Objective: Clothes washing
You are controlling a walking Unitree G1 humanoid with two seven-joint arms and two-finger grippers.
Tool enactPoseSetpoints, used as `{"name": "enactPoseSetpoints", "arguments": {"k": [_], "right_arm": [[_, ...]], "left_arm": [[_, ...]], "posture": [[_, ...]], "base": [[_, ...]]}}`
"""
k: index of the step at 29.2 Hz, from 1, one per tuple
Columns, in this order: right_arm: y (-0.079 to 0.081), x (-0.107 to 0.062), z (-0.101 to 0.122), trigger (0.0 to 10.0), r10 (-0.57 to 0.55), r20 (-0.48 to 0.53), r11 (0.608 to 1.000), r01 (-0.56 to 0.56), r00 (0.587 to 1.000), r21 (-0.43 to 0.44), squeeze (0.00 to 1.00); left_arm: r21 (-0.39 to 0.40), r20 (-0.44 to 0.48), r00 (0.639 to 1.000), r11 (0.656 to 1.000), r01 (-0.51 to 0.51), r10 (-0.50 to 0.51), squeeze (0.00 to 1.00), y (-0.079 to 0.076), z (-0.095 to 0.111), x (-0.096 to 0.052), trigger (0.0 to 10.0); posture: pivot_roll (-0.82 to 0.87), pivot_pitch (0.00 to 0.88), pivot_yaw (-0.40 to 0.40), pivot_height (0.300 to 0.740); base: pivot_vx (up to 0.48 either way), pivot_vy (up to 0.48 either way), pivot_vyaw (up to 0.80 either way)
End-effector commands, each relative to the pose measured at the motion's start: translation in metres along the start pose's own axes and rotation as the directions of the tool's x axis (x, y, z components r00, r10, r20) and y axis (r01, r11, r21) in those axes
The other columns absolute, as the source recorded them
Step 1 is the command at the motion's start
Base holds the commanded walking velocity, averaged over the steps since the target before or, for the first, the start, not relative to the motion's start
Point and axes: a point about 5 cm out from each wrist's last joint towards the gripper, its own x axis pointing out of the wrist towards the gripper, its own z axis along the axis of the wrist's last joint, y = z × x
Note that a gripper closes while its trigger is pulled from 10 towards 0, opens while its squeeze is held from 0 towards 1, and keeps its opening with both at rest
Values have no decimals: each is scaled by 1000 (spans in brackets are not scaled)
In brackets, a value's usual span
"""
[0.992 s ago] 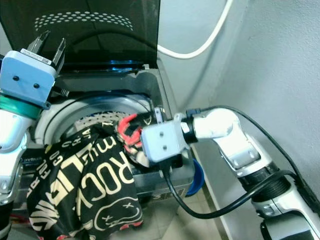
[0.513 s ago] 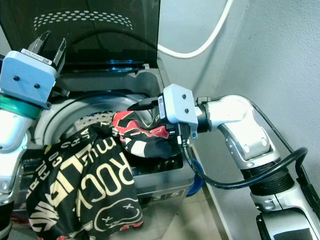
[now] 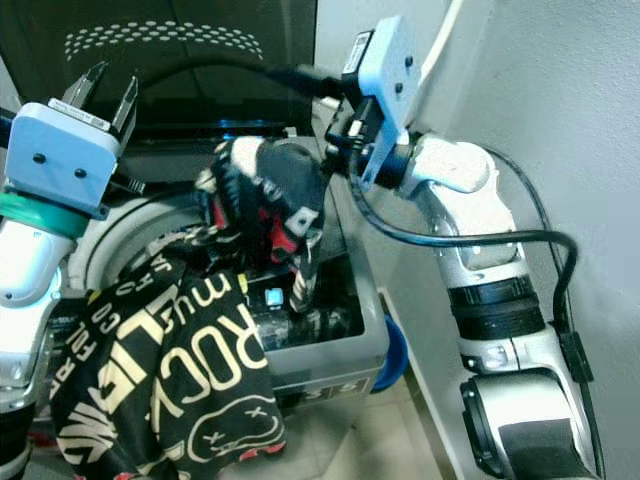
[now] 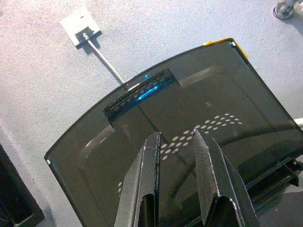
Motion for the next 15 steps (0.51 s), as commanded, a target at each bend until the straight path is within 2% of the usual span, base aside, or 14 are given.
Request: {"name": "enactPoseSetpoints", "arguments": {"k": [1, 2, 3, 4, 5, 6, 7, 9, 10, 11, 13, 14, 15], "right_arm": [[-3, 3, 6, 10000, 11, -31, 983, -16, 999, -183, 0], [-3, 3, 6, 10000, 11, -31, 983, -16, 999, -183, 0], [-1, 1, 3, 10000, 46, -105, 942, -78, 993, -328, 0], [-1, 1, 3, 10000, 46, -105, 942, -78, 993, -328, 0], [5, -3, -3, 10000, 119, -185, 897, -186, 976, -402, 0], [15, -14, -13, 10000, 251, -309, 847, -363, 917, -388, 0], [15, -14, -13, 10000, 251, -309, 847, -363, 917, -388, 0], [29, -39, -33, 10000, 436, -502, 748, -611, 747, -259, 0], [29, -39, -33, 10000, 436, -502, 748, -611, 747, -259, 0], [31, -47, -37, 10000, 473, -543, 718, -661, 693, -219, 0], [31, -47, -37, 10000, 473, -543, 718, -661, 693, -219, 0], [26, -51, -43, 10000, 448, -598, 685, -685, 665, -248, 0], [26, -51, -43, 10000, 448, -598, 685, -685, 665, -248, 0]], "left_arm": [[-25, -7, 1000, 1000, 2, -2, 0, -1, 1, -2, 10000], [-25, -7, 1000, 1000, 2, -2, 0, -1, 1, -2, 10000], [-50, -22, 1000, 999, 0, -1, 0, -1, 0, -2, 10000], [-50, -22, 1000, 999, 0, -1, 0, -1, 0, -2, 10000], [-63, -31, 1000, 998, -1, -1, 0, -1, -1, -2, 10000], [-67, -35, 999, 998, 0, -2, 0, -1, -1, -1, 10000], [-67, -35, 999, 998, 0, -2, 0, -1, -1, -1, 10000], [-64, -34, 999, 998, 2, -4, 0, 0, -1, -1, 10000], [-64, -34, 999, 998, 2, -4, 0, 0, -1, -1, 10000], [-63, -33, 999, 998, 3, -5, 0, 0, -1, -1, 10000], [-63, -33, 999, 998, 3, -5, 0, 0, -1, -1, 10000], [-65, -33, 999, 998, 3, -5, 0, -1, -1, -1, 10000], [-65, -33, 999, 998, 3, -5, 0, -1, -1, -1, 10000]], "posture": [[139, 43, 47, 740], [139, 43, 47, 740], [140, 43, 48, 740], [140, 43, 48, 740], [139, 42, 49, 740], [139, 42, 49, 740], [139, 42, 49, 740], [140, 38, 50, 740], [140, 38, 50, 740], [140, 38, 50, 740], [140, 38, 50, 740], [137, 38, 50, 740], [137, 38, 50, 740]], "base": [[0, 0, 0], [0, 0, 0], [0, 0, 0], [0, 0, 0], [0, 0, 0], [0, 0, 0], [0, 0, 0], [0, 0, 0], [0, 0, 0], [0, 0, 0], [0, 0, 0], [0, 0, 0], [0, 0, 0]]}}
